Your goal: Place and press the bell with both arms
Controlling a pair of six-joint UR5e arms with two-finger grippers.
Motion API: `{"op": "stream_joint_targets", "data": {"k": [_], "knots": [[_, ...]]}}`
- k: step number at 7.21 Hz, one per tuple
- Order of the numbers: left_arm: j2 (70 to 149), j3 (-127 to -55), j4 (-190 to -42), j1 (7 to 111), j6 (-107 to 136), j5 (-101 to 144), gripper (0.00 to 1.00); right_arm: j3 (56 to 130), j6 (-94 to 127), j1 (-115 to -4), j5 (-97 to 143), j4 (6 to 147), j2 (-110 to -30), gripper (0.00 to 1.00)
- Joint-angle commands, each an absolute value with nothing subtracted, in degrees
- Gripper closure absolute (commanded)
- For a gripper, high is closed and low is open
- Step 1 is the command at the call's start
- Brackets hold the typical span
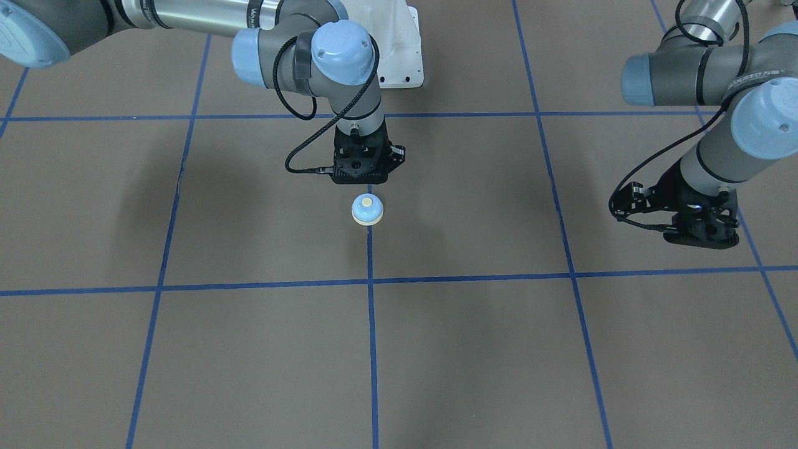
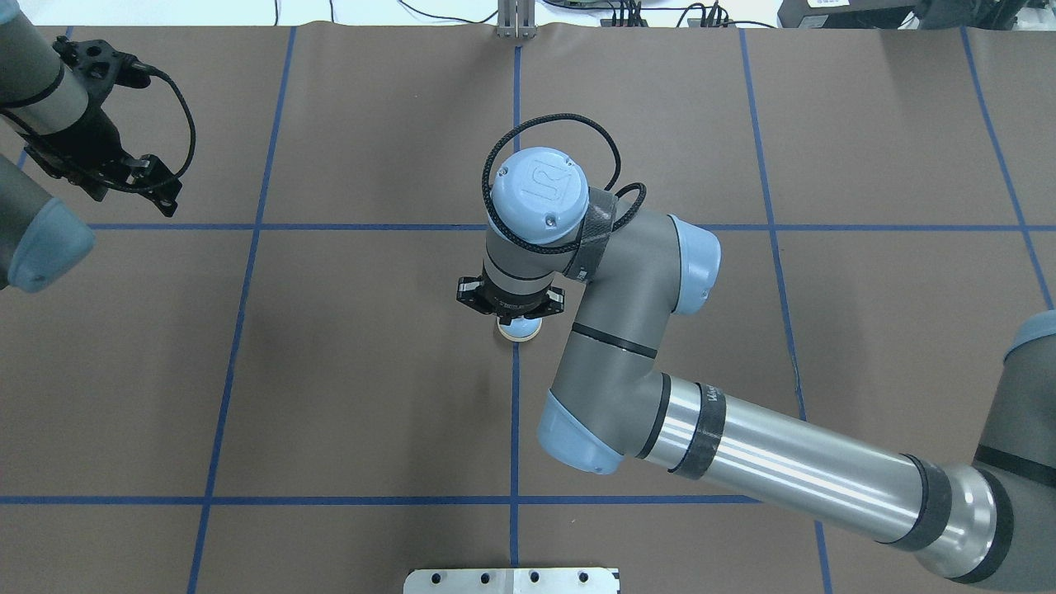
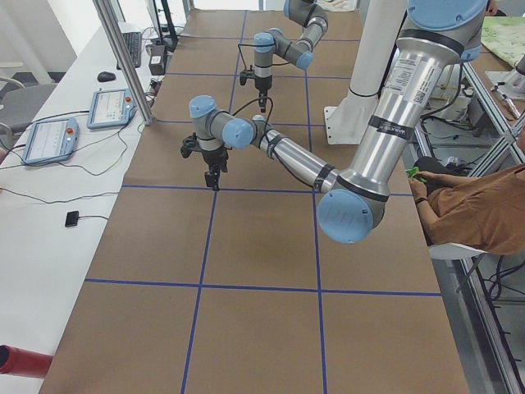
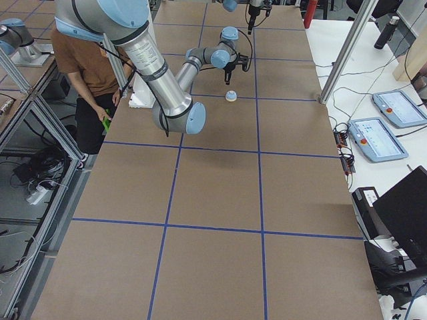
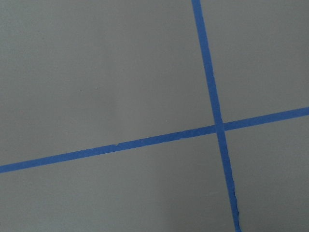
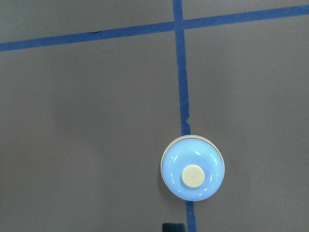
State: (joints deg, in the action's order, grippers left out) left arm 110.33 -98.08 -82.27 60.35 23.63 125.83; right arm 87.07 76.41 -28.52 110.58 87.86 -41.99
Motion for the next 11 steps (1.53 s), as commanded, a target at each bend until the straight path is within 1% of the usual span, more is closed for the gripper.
{"op": "stream_joint_targets", "data": {"k": [1, 4, 5, 7, 9, 10, 11], "knots": [[109.69, -98.7, -82.27, 60.38, 23.64, 125.6, 0.01, 84.39, 76.12, -28.83, 109.78, 87.71, -41.49, 1.0], [109.6, -99.57, -82.18, 60.29, 23.82, 124.19, 0.01, 82.45, 76.11, -28.83, 109.51, 87.1, -41.57, 1.0], [109.6, -99.84, -82.09, 60.29, 23.91, 124.19, 0.01, 80.44, 76.2, -28.83, 109.51, 84.58, -41.66, 1.0], [108.63, -100.72, -82.09, 60.12, 23.99, 123.84, 0.01, 80.5, 76.12, -29.09, 109.95, 83.85, -41.48, 1.0], [108.46, -101.07, -82.09, 60.12, 24.08, 123.84, 0.01, 85.05, 75.94, -34.5, 116.15, 85.07, -42.7, 1.0], [108.37, -101.07, -82.18, 60.12, 23.82, 123.84, 0.01, 89.69, 74.89, -36.63, 116.63, 86.38, -46.72, 1.0], [107.15, -101.94, -82.18, 60.2, 23.64, 123.92, 0.01, 96.44, 70.1, -39.43, 116.98, 86.48, -53.98, 1.0]]}}
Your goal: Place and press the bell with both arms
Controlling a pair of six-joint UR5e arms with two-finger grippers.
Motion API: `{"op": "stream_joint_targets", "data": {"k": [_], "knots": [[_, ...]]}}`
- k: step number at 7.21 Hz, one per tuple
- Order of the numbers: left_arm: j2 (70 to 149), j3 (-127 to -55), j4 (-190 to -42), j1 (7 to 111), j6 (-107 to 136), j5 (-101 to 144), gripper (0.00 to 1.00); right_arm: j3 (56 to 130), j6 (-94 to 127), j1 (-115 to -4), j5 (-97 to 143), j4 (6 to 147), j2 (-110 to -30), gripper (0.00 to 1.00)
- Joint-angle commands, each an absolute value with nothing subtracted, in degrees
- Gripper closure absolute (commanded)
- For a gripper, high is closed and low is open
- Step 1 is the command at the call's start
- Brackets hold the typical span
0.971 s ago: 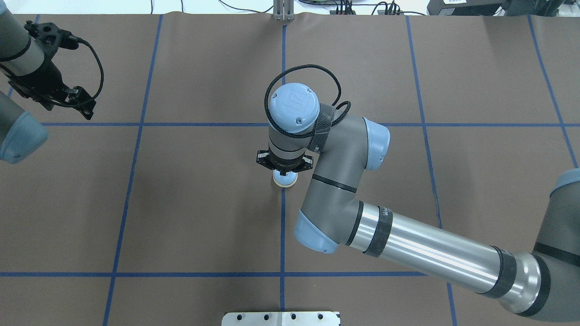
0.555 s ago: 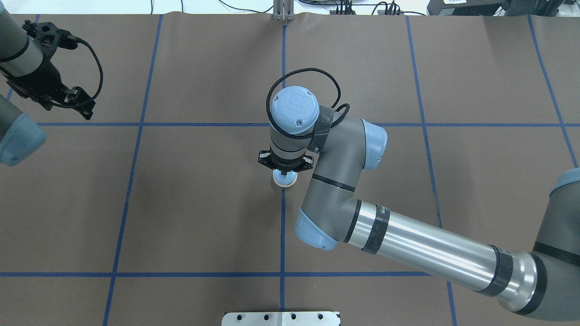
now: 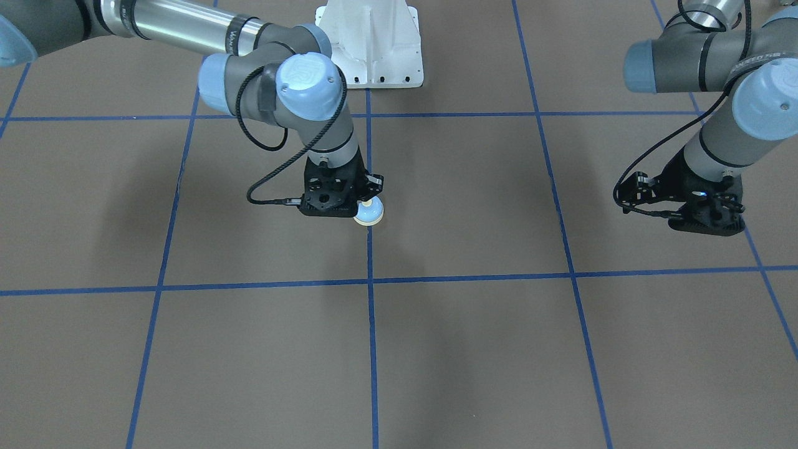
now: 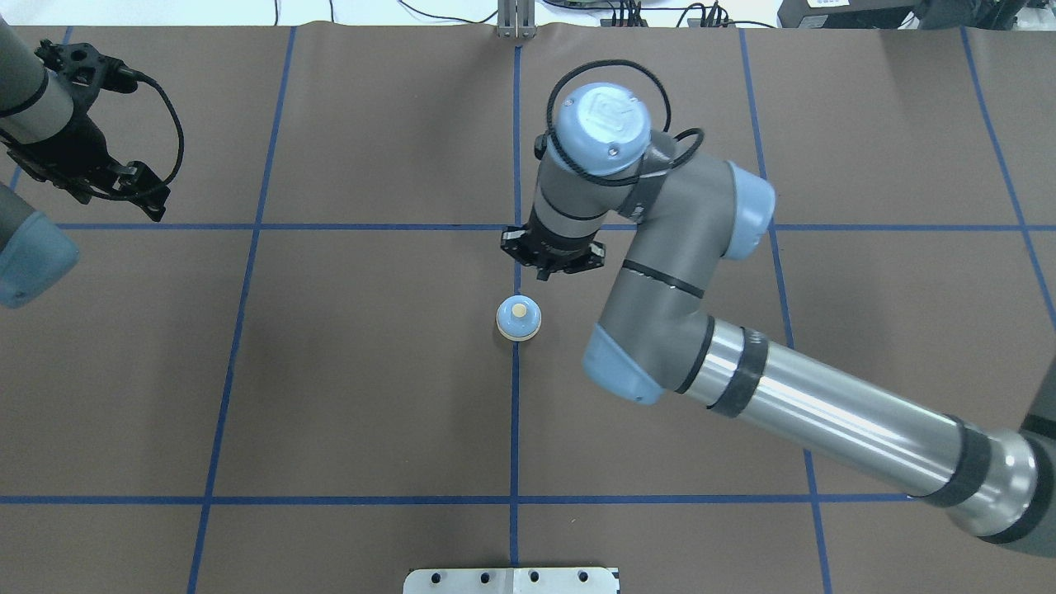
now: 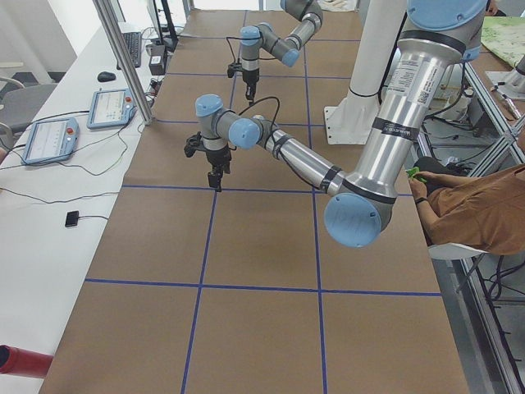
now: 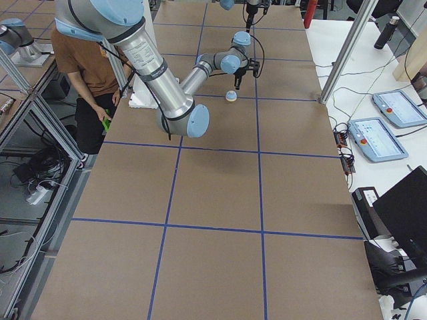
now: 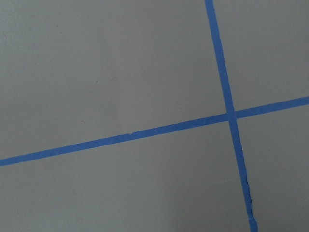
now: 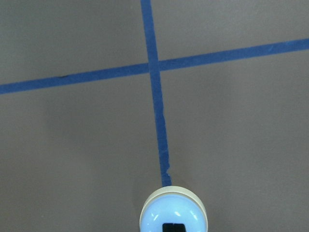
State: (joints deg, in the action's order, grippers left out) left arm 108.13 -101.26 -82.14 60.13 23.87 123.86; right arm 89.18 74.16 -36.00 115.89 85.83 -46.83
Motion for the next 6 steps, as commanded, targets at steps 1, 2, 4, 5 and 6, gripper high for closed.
{"op": "stream_joint_targets", "data": {"k": [1, 2, 4, 5, 6], "knots": [[105.05, -104.04, -82.26, 60.21, 22.42, 124.27, 0.01, 101.2, 63.44, -43.81, 119.24, 86.48, -60.58, 1.0], [102.85, -105.98, -82.27, 60.47, 20.5, 124.36, 0.01, 103.25, 56.23, -48.82, 123.27, 86.4, -65.86, 0.97], [99.59, -107.75, -82.44, 63.44, 15.59, 124.72, 0.01, 104.32, 40.43, -57.52, 125.51, 85.52, -75.36, 0.39], [97.67, -107.84, -82.88, 65.63, 12.25, 124.8, 0.01, 104.59, 36.25, -61.66, 126.03, 85.43, -78.89, 0.0], [95.56, -108.62, -83.05, 67.05, 9.95, 125.67, 0.01, 104.33, 28.12, -65.88, 129.34, 85.52, -82.14, 0.0]]}}
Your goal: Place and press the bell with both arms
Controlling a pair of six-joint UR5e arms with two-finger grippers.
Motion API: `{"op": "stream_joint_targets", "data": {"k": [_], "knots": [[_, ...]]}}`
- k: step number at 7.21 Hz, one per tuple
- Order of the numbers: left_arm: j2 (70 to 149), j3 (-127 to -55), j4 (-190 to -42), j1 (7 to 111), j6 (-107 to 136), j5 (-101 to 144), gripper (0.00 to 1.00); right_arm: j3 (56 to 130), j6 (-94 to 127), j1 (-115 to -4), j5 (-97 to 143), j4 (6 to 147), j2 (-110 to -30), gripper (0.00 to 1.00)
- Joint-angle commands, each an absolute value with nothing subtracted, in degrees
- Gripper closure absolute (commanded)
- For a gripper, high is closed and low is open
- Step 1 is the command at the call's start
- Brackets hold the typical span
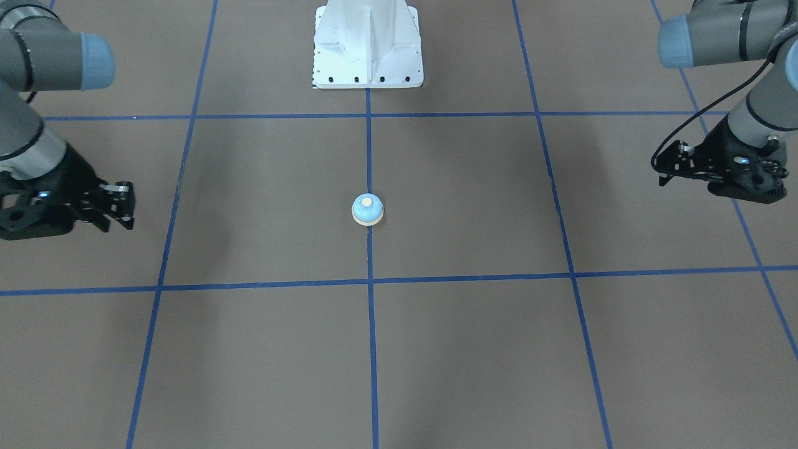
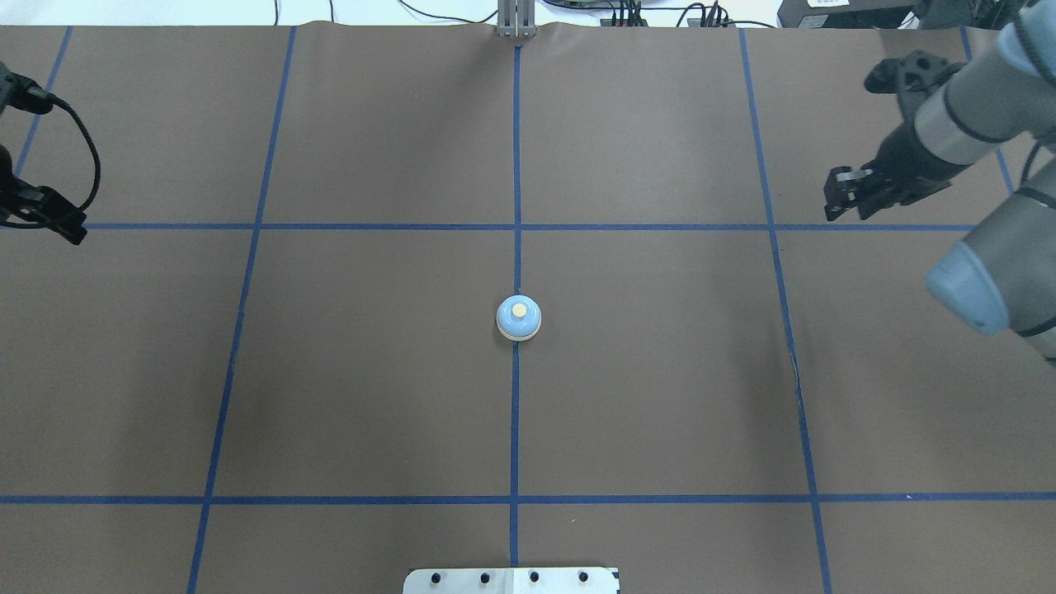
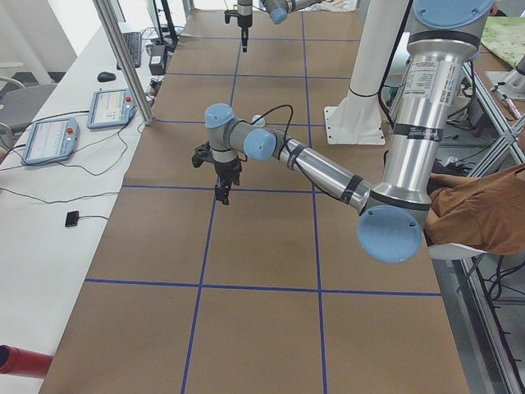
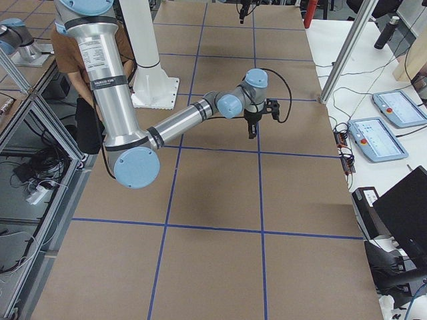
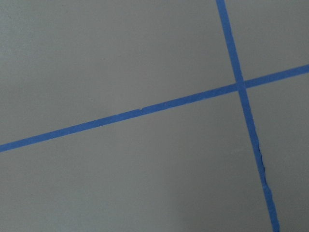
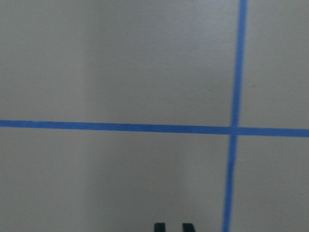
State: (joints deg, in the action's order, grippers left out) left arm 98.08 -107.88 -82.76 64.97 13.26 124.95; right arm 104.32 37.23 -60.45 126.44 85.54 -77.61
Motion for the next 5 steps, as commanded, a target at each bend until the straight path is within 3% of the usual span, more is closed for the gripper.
{"op": "stream_joint_targets", "data": {"k": [1, 5], "knots": [[94.32, -108.46, -83.14, 70.02, 5.67, 127.25, 0.01, 104.15, 20.82, -70.62, 131.72, 85.95, -85.05, 0.0], [90.7, -102.94, -83.06, 83.21, -10.95, 135.16, 0.01, 100.03, 3.11, -83.04, 133.42, 86.4, -91.04, 0.0]]}}
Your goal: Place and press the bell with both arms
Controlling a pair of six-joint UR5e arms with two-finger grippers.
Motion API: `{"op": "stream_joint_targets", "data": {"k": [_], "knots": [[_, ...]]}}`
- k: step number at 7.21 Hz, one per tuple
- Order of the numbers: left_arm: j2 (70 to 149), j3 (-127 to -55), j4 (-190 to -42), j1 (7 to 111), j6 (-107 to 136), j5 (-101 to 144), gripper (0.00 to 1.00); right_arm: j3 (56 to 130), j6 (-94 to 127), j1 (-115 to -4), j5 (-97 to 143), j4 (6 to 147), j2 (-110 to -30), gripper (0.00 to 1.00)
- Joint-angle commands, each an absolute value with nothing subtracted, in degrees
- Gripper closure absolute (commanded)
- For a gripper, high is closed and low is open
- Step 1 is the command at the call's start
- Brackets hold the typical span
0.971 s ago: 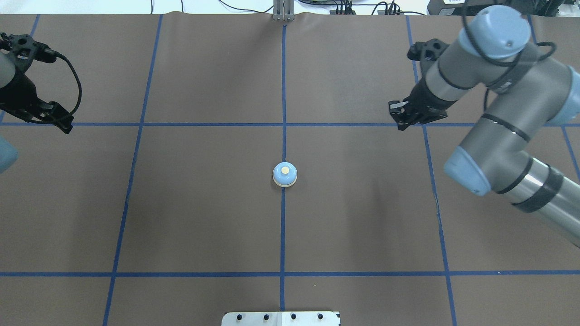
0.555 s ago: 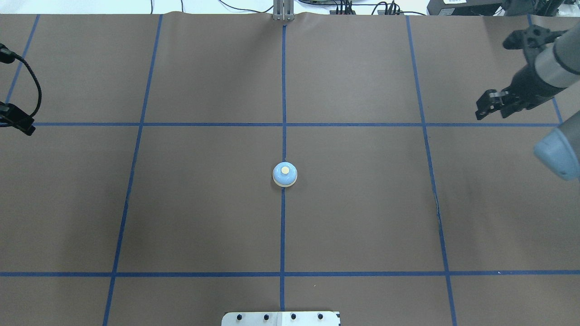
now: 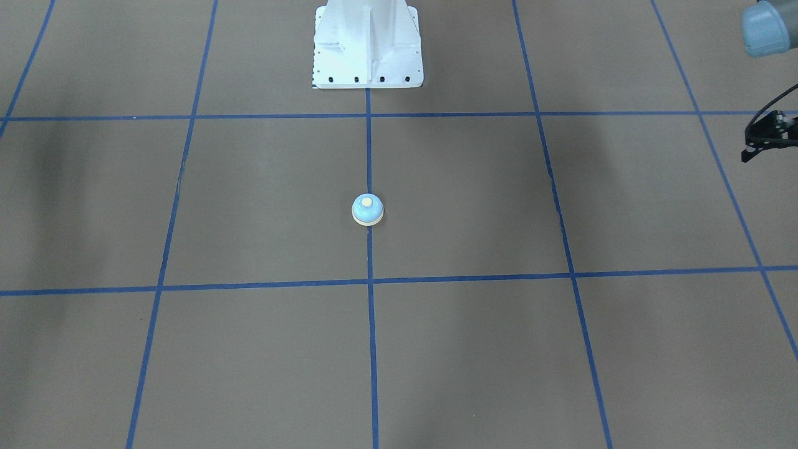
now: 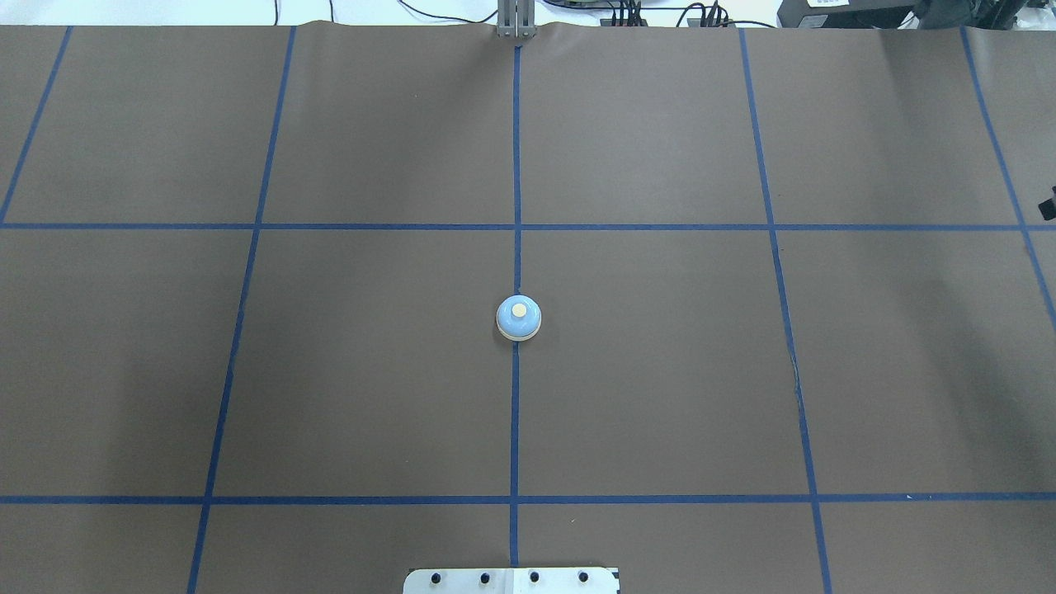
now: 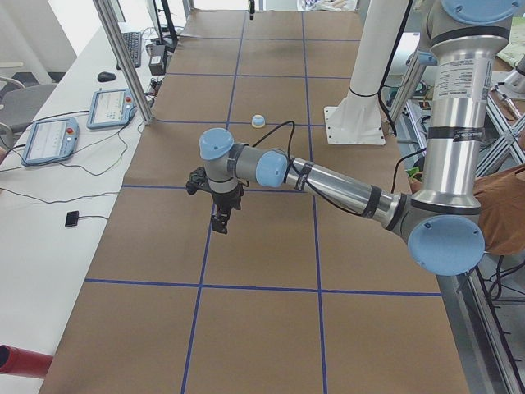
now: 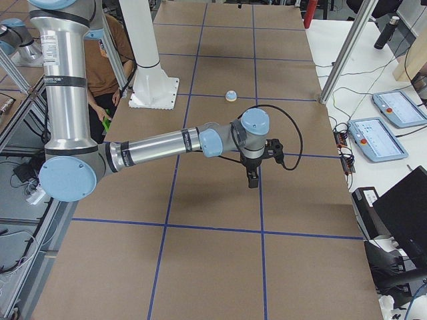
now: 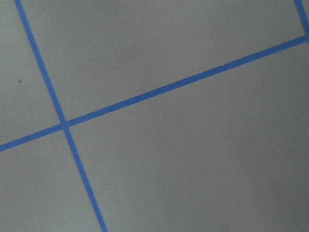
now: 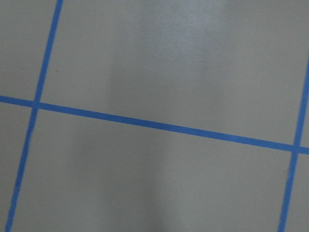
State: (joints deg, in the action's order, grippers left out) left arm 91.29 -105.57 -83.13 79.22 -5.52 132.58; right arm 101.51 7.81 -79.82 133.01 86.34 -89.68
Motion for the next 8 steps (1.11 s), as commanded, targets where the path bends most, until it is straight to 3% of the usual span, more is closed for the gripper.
{"op": "stream_joint_targets", "data": {"k": [1, 8], "knots": [[88.61, -102.92, -82.8, 84.45, -11.07, 134.91, 0.01, 100.11, 2.12, -84.1, 133.42, 86.05, -92.79, 0.0], [87.54, -102.83, -83.06, 87.71, -6.41, 134.56, 0.0, 100.81, -0.61, -86.22, 133.51, 85.61, -95.1, 0.0]]}}
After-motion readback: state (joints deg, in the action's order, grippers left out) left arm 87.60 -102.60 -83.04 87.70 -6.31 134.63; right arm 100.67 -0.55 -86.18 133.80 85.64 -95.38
